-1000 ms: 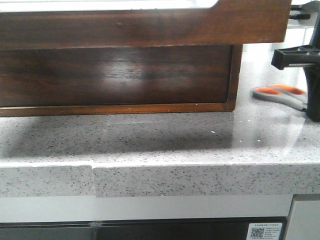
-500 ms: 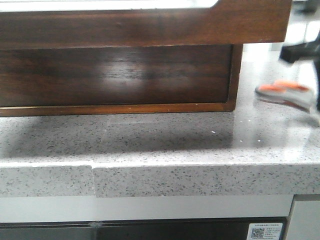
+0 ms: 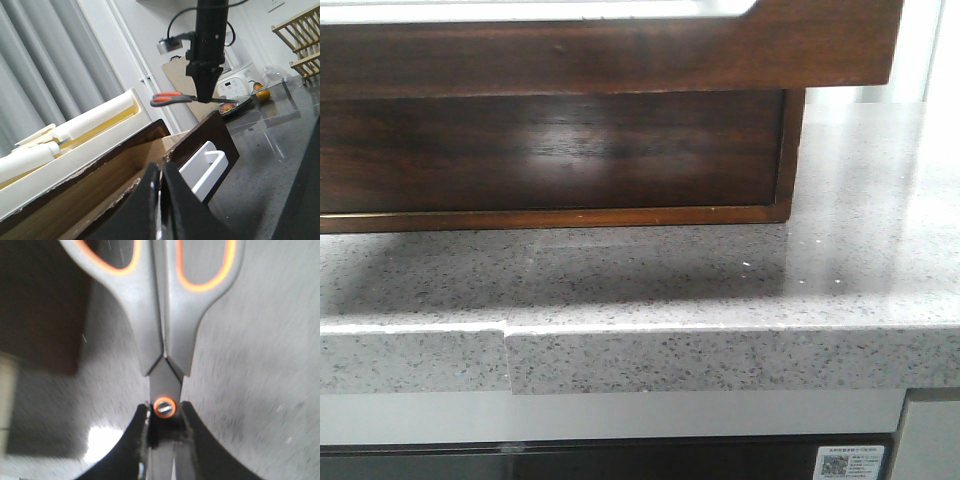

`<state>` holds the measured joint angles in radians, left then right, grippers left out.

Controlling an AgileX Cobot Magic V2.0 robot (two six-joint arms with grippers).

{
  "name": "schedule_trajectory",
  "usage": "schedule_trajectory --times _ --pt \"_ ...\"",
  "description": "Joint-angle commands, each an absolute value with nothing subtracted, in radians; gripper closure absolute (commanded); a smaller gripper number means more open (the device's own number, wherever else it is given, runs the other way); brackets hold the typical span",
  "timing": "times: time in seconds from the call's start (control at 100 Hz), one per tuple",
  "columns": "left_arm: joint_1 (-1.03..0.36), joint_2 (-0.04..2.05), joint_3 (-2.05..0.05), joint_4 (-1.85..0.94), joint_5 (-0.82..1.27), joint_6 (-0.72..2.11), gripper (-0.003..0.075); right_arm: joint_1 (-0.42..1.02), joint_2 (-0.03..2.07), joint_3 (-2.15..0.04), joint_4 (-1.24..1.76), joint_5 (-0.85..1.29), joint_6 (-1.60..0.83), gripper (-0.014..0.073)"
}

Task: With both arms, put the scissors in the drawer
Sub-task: 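Lift the scissors with the right gripper and carry them over the drawer, then lower the scissors into the open drawer and open the right gripper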

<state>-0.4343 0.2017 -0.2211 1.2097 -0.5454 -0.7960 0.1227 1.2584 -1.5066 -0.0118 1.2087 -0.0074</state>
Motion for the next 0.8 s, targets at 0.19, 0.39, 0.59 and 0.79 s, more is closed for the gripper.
schedule_trajectory --times 0.19,0.39,0.59,0.79 --pt "-0.442 0.21 -0.247 1.163 -0.568 -0.808 0.0742 0.238 1.213 -1.741 0.068 1.152 -0.221 0.0655" --pt "-0.442 0.21 -0.247 1.163 -0.568 -0.808 0.0742 0.434 1.217 -1.752 0.078 1.078 -0.392 0.0654" --pt "-0.442 0.21 -0.247 1.163 -0.568 -0.808 0.0742 0.628 1.269 -1.752 0.074 1.062 -0.543 0.0654" --pt "-0.442 0.21 -0.247 1.163 -0.568 -0.808 0.0742 0.712 1.378 -1.752 0.056 1.088 -0.591 0.0655"
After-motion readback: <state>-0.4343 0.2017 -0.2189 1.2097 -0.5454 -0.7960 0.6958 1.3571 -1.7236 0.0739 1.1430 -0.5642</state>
